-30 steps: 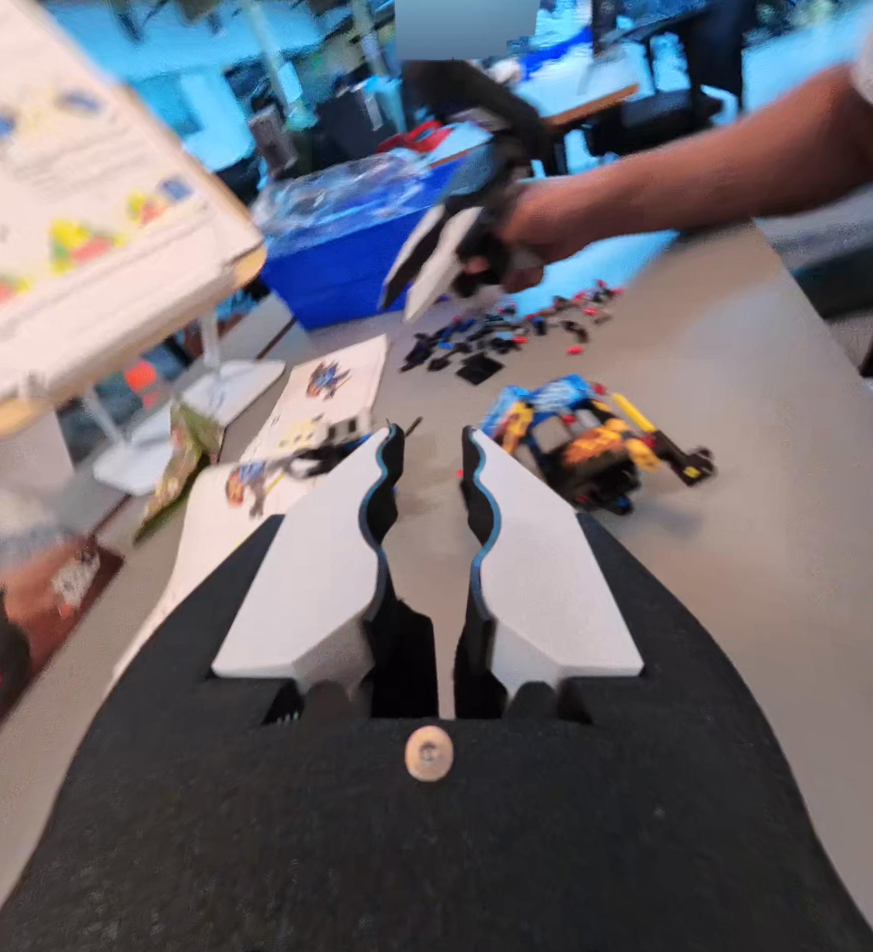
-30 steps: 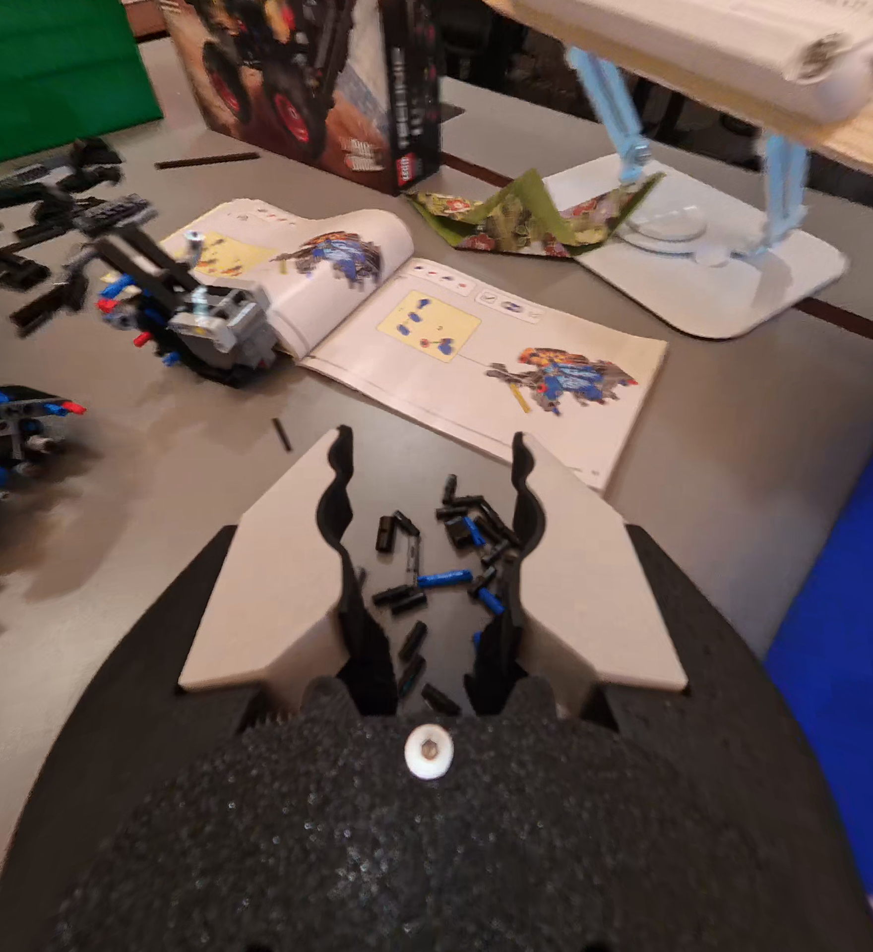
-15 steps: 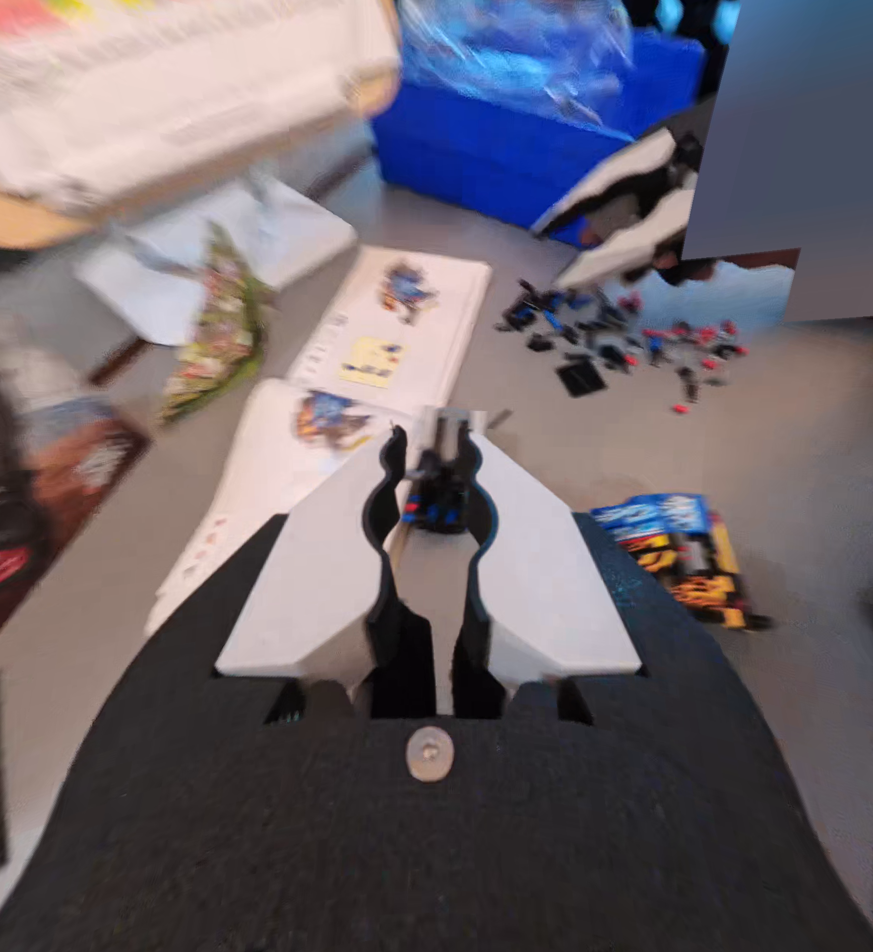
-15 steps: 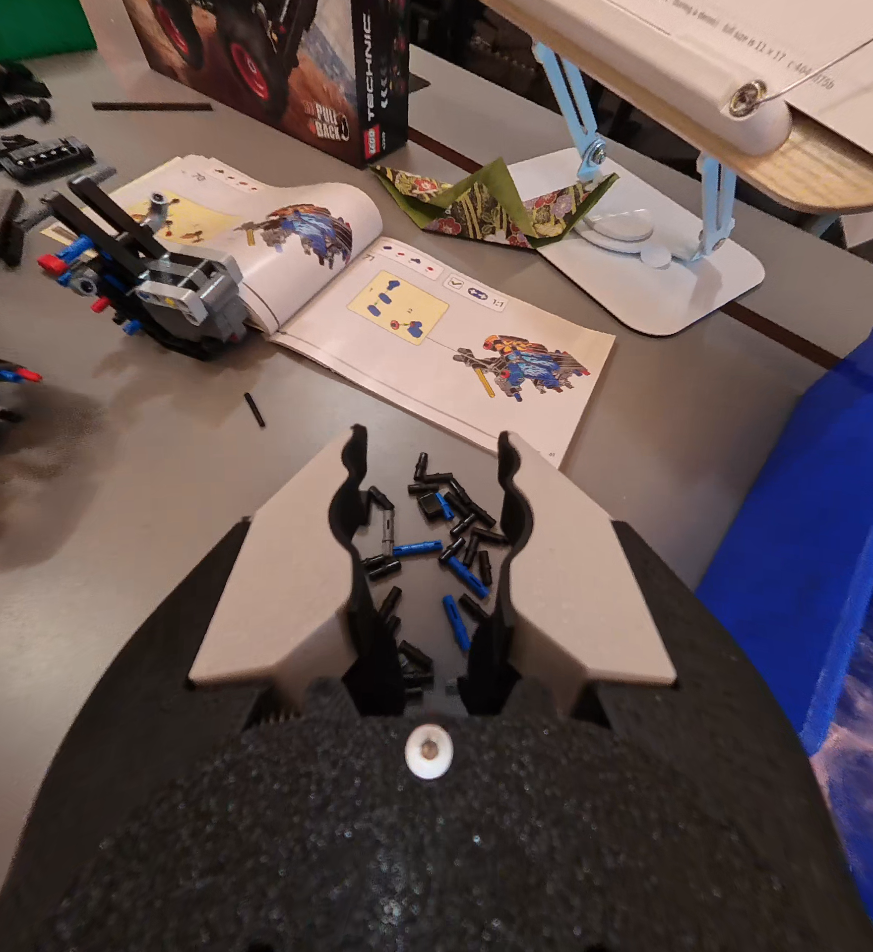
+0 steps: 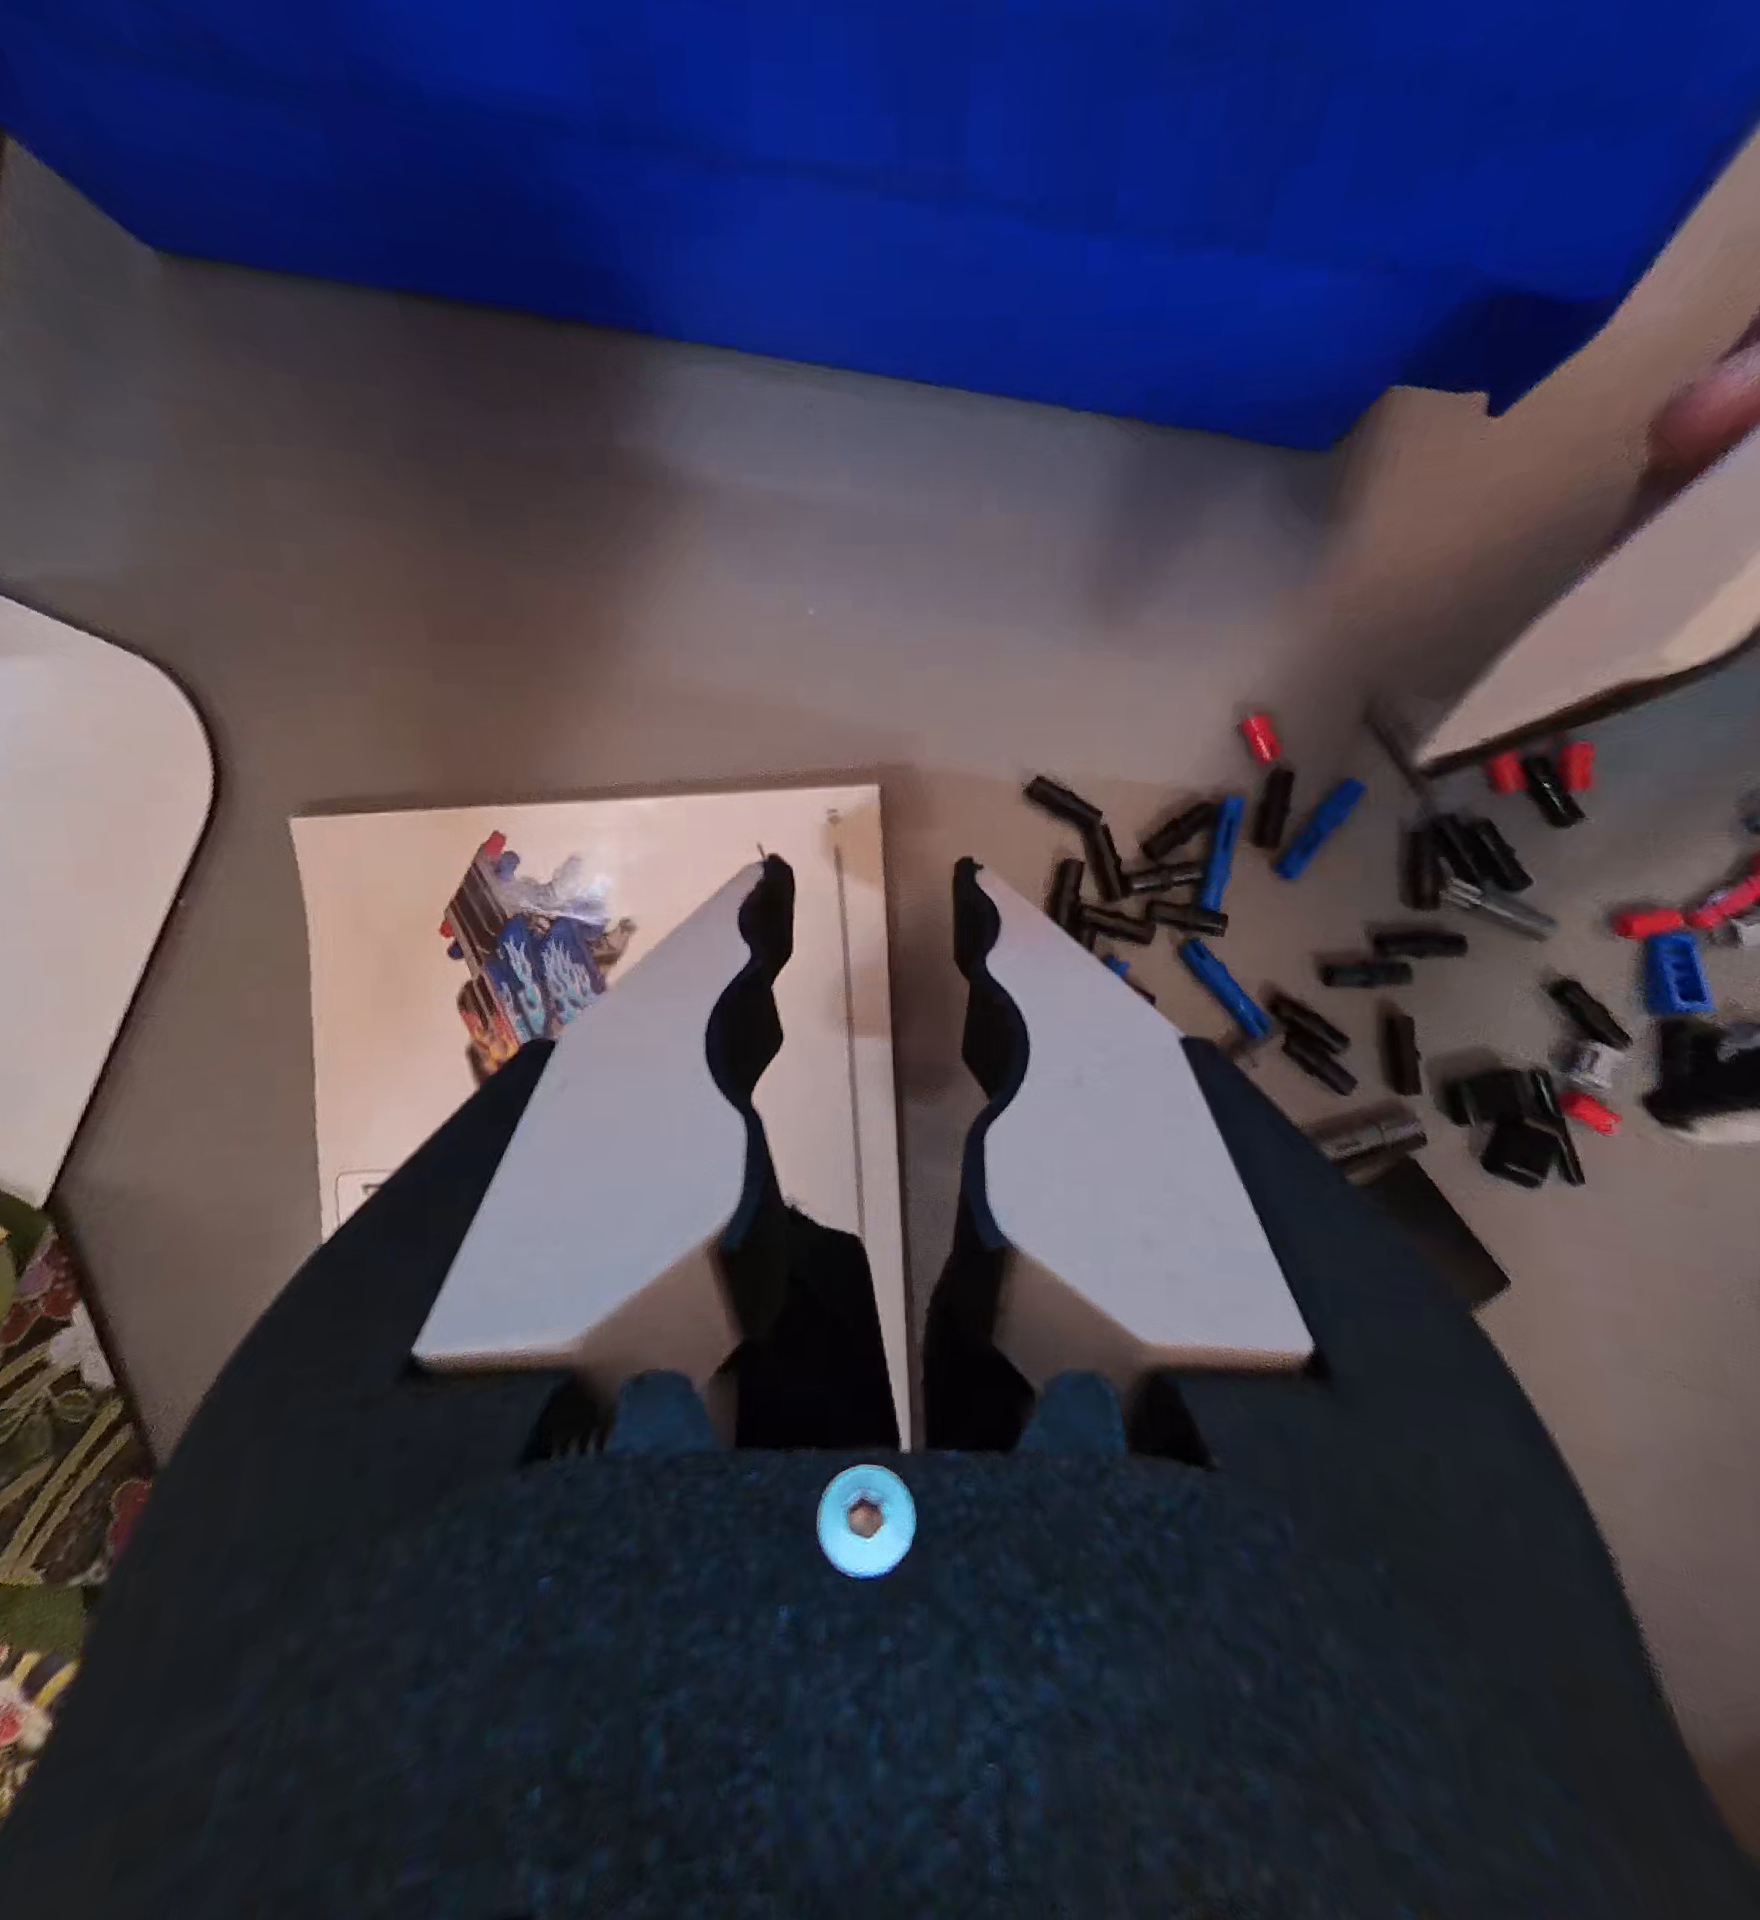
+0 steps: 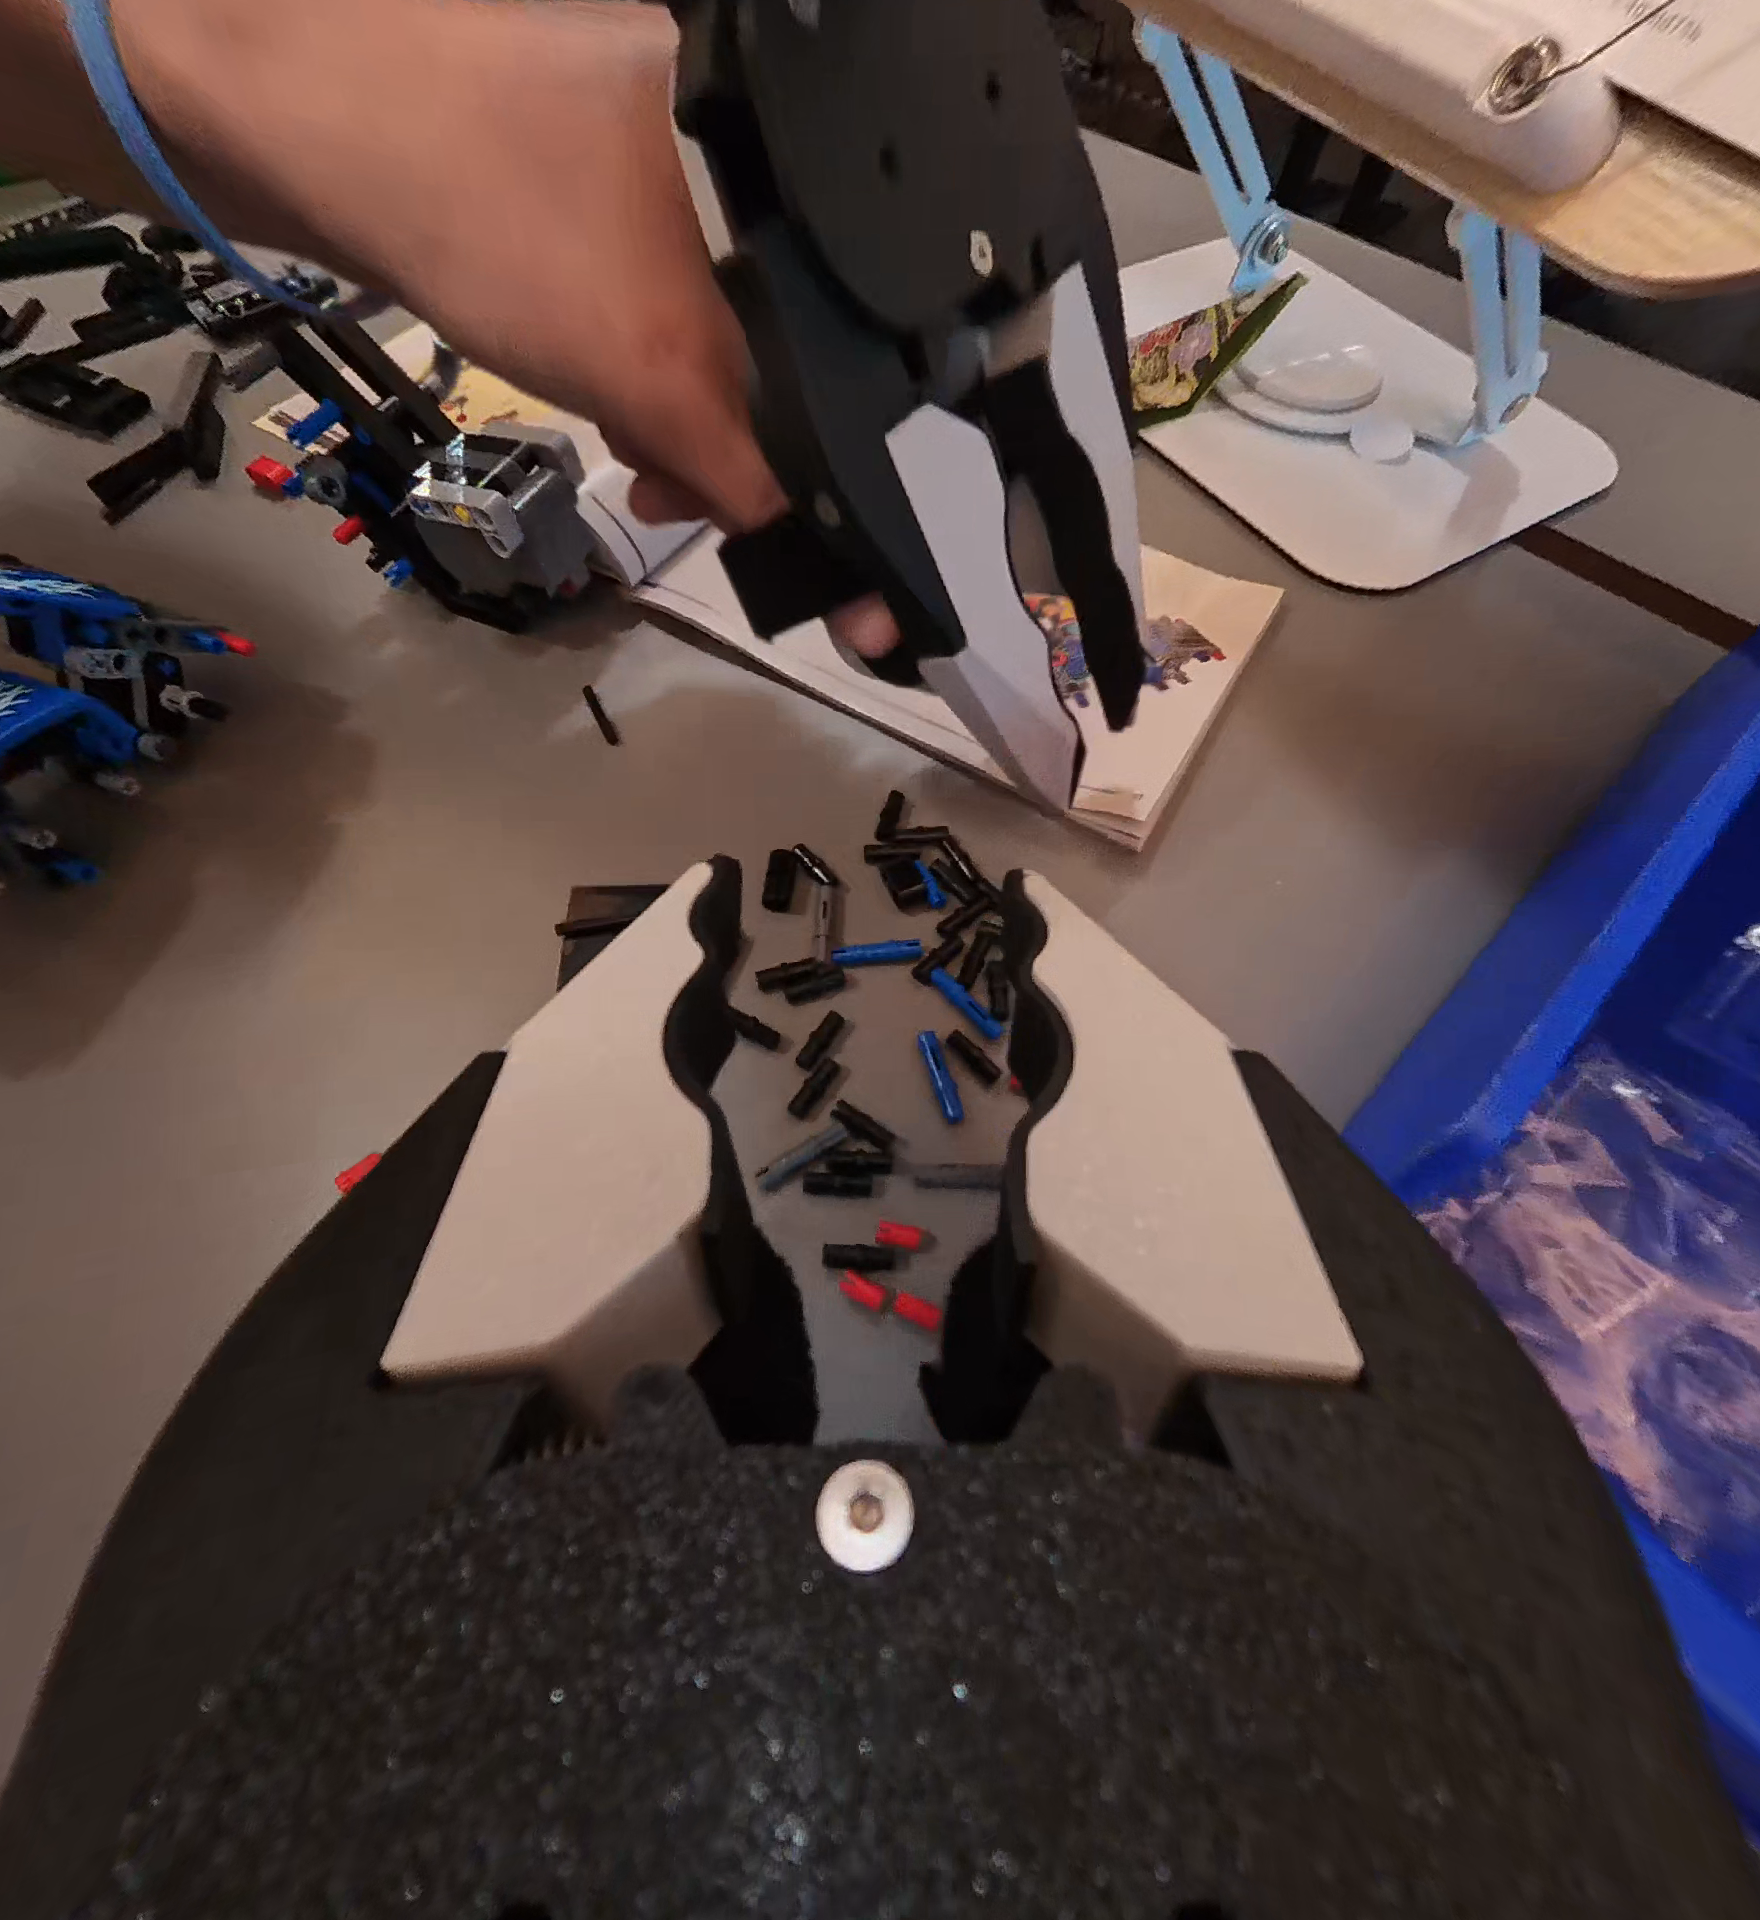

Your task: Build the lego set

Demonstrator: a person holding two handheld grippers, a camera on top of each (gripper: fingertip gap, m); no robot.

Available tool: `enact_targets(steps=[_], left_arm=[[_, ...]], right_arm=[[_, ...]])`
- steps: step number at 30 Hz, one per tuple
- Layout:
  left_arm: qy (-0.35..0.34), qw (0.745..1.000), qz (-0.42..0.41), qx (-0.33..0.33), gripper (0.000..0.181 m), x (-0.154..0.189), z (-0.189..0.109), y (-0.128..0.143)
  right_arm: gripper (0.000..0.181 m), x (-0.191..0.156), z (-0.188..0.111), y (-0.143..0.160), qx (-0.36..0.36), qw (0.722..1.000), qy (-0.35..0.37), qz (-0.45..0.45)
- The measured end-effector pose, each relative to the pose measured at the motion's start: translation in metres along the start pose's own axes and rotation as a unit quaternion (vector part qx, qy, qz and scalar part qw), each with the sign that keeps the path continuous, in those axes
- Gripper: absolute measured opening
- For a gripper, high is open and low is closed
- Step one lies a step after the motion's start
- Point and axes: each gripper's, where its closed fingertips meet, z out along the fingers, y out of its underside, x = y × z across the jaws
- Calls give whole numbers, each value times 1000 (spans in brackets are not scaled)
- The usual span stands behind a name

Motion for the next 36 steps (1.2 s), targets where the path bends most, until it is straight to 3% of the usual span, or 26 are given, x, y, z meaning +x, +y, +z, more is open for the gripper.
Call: enact_targets(steps=[13, 20, 27, 30, 36], left_arm=[[-46, 999, -3, 14, 19, -11, 15, -4], [-48, 999, 1, 13, 0, -16, 11, -3], [-10, 1000, -5, -14, 0, -10, 16, 7], [16, 999, -30, -4, 0, -5, 13, 5], [6, 1000, -22, 20, 6, -4, 9, -7]], right_arm=[[49, -13, -10, 1, 0, 1000, -14, -26], [48, -15, -6, 7, -11, 999, -21, -25], [47, -13, -4, 8, -13, 1000, -19, -16], [47, -11, -5, 8, -11, 1000, -17, -13], [46, -4, -3, 10, -16, 1000, -6, -6]])
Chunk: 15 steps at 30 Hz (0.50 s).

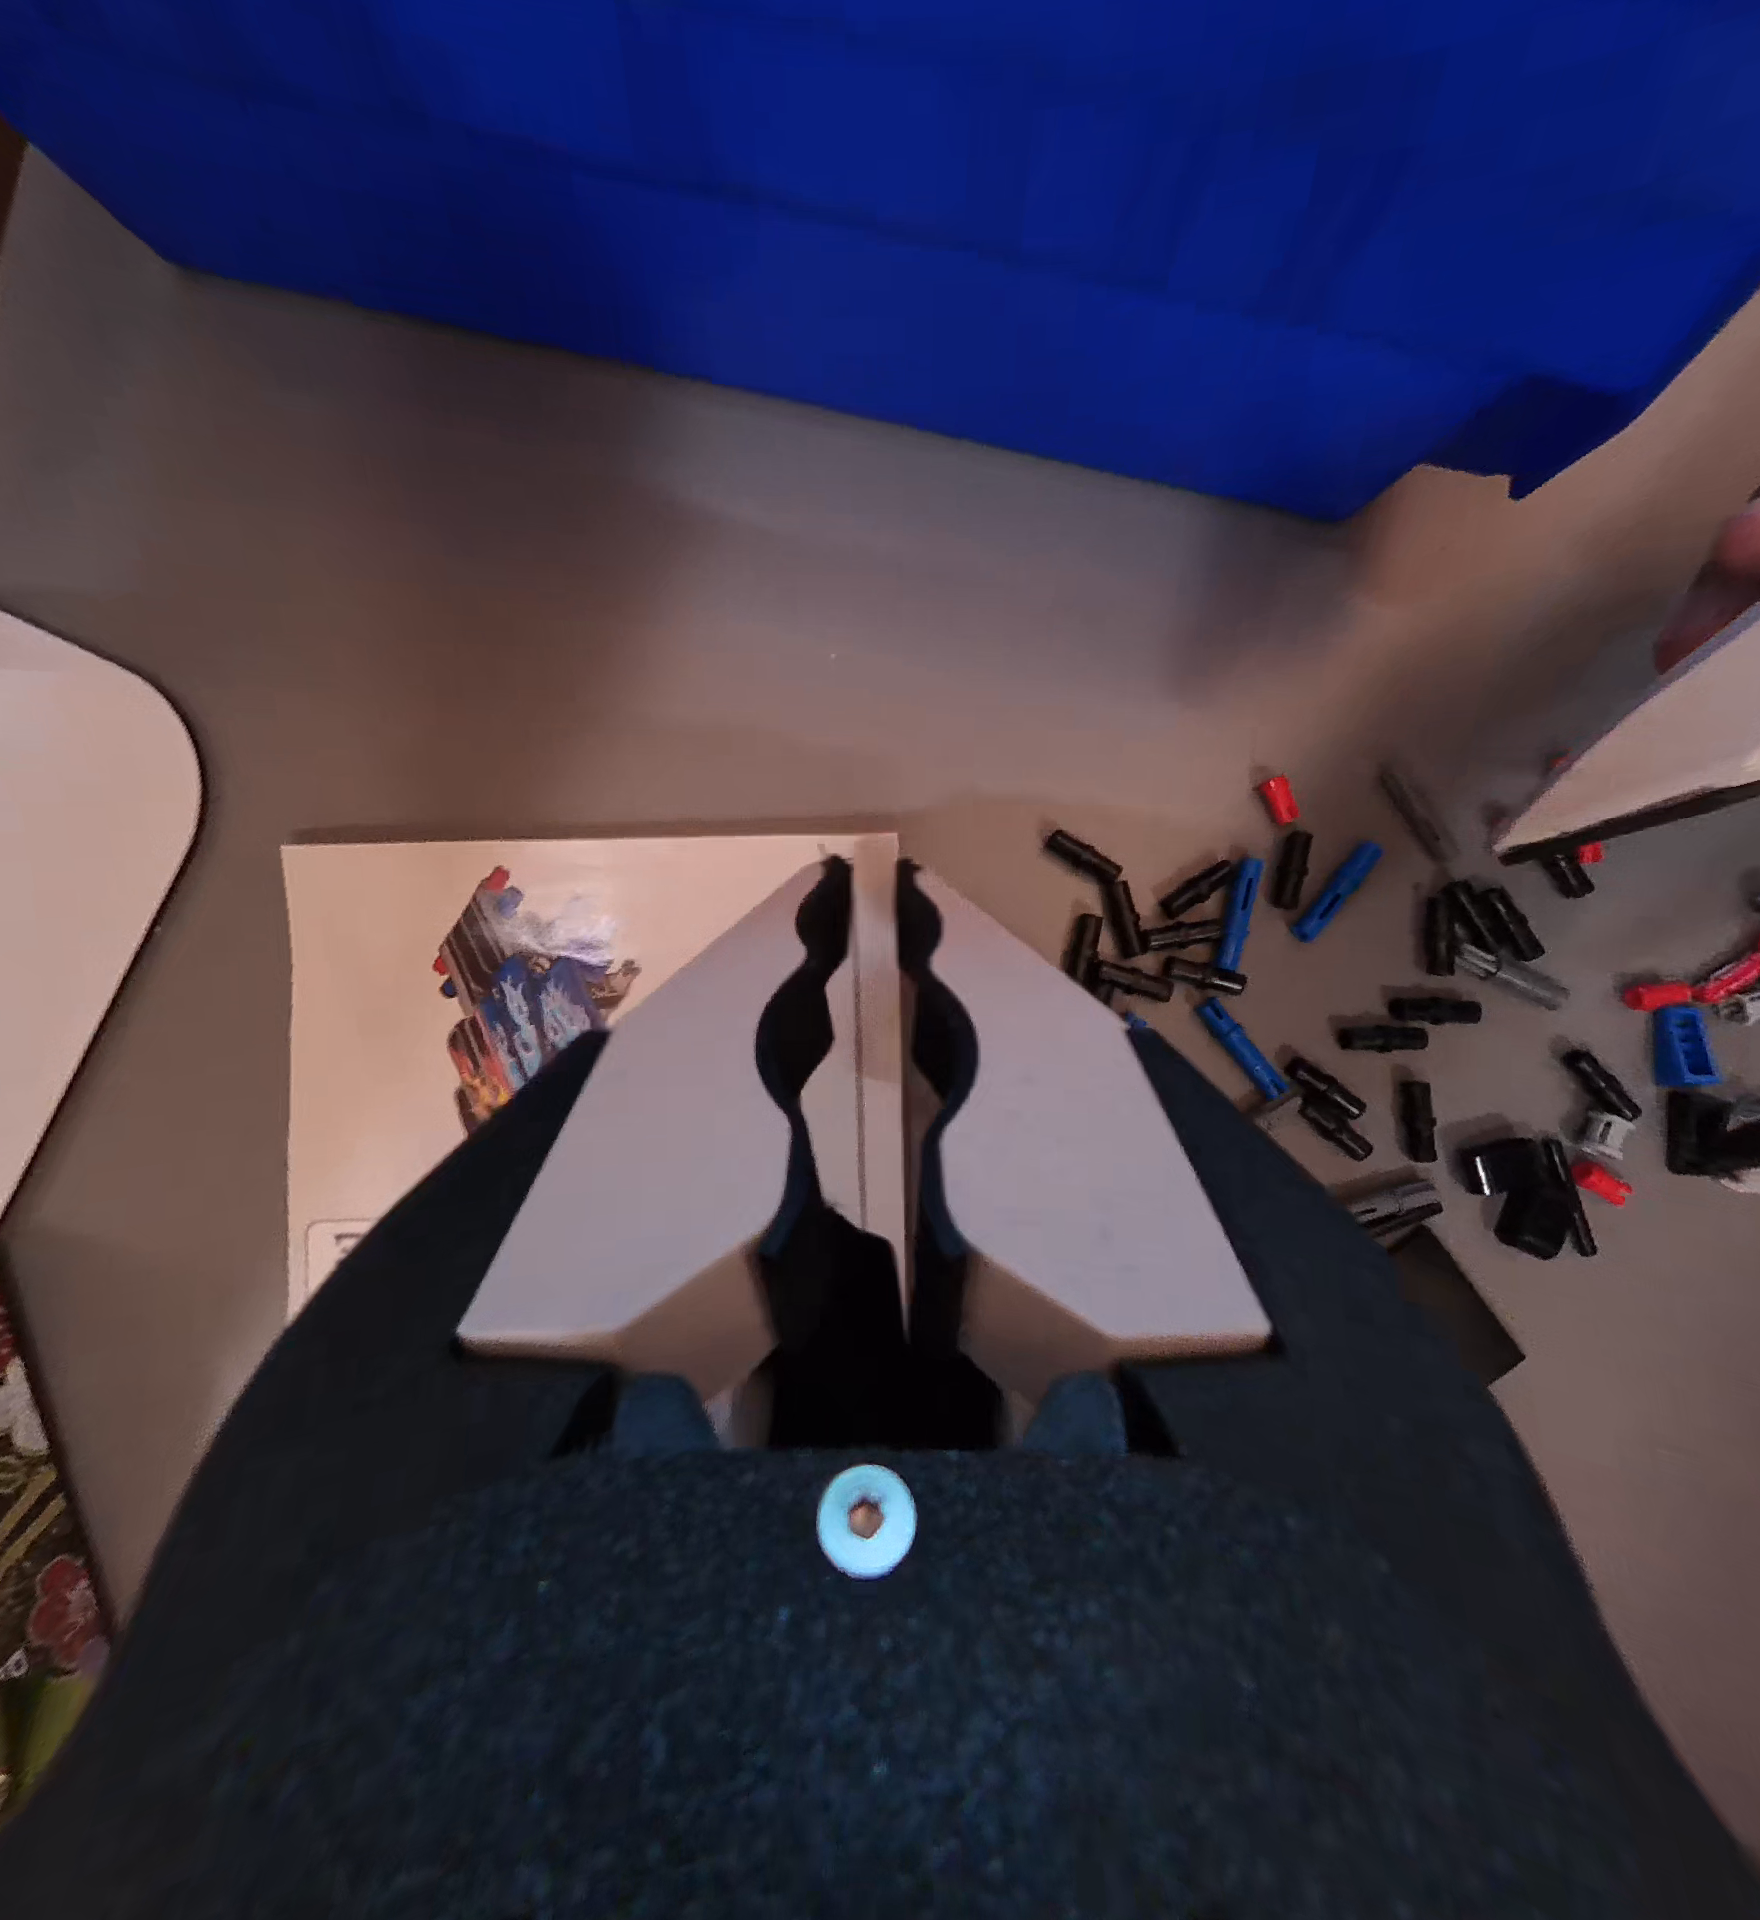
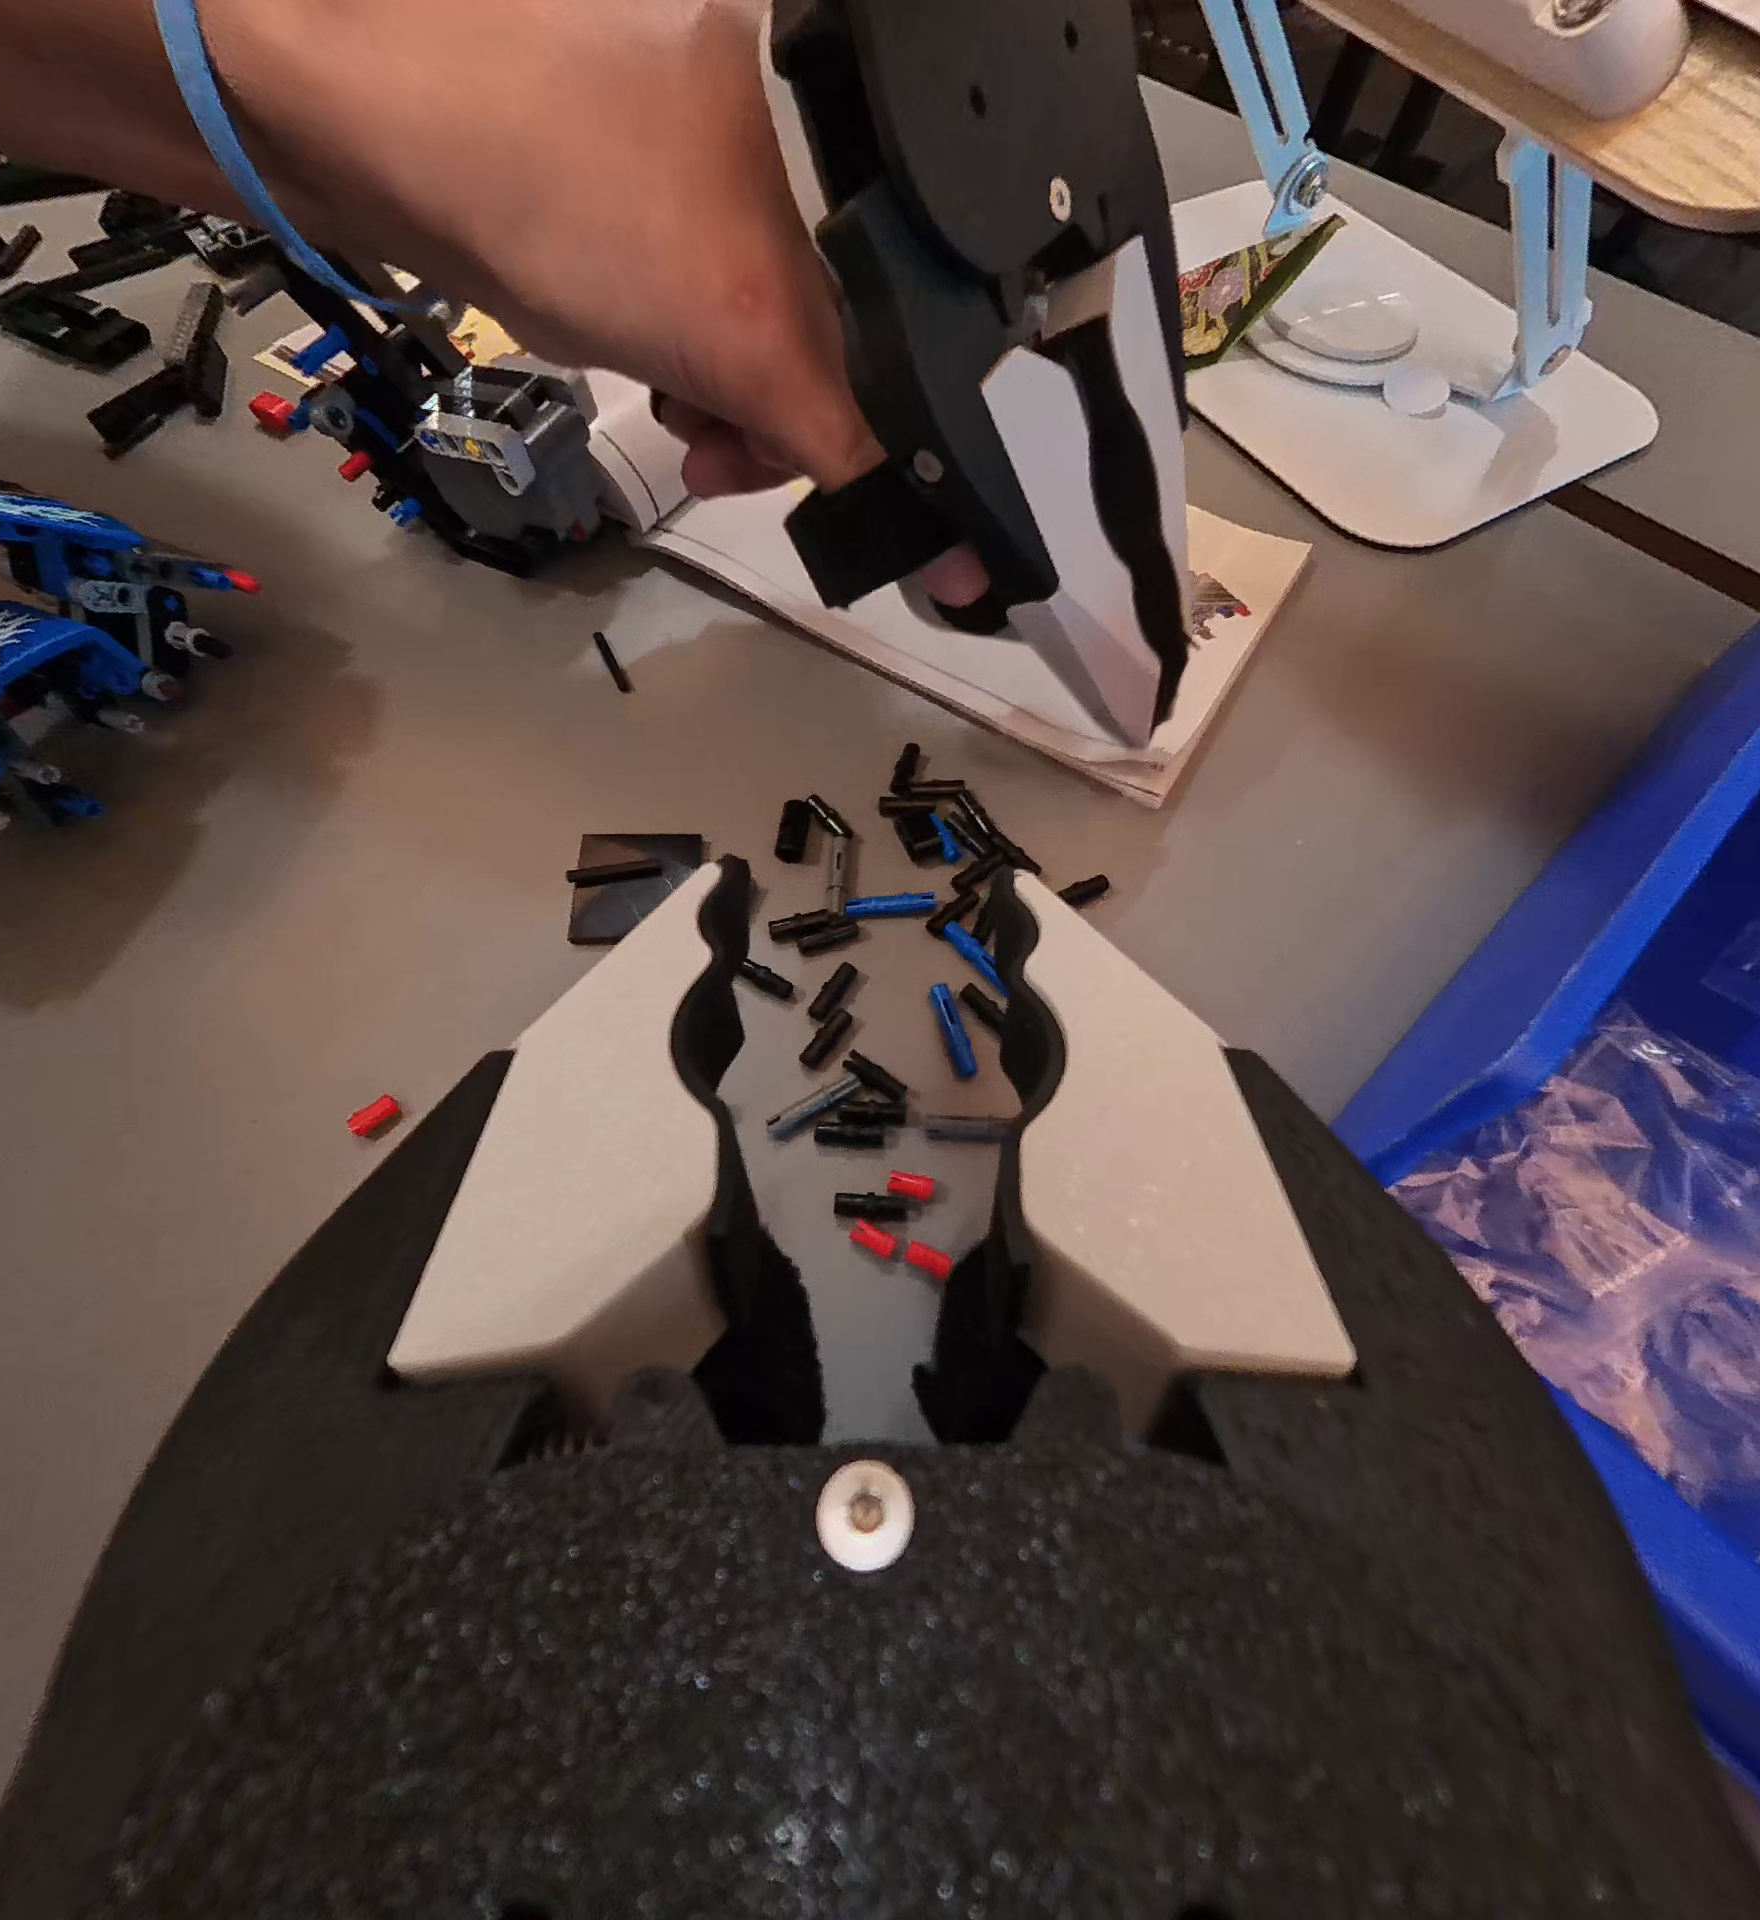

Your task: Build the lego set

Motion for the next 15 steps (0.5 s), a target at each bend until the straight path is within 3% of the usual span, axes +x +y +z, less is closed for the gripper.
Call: enact_targets(steps=[2, 4, 9, 15], left_arm=[[0, 1000, 3, -6, 18, 3, 3, 1], [-8, 1000, 9, -12, 18, 2, 5, 3], [-24, 999, 21, -23, 0, -1, 7, 5], [-39, 998, 49, -30, 0, -5, -2, 5]], right_arm=[[46, 0, 0, 0, 0, 1000, -1, -1], [46, -1, 0, 1, -1, 1000, 0, -2], [46, -2, -1, -1, 1, 1000, -1, -4], [46, 1, -1, -1, 1, 1000, 3, -2]])
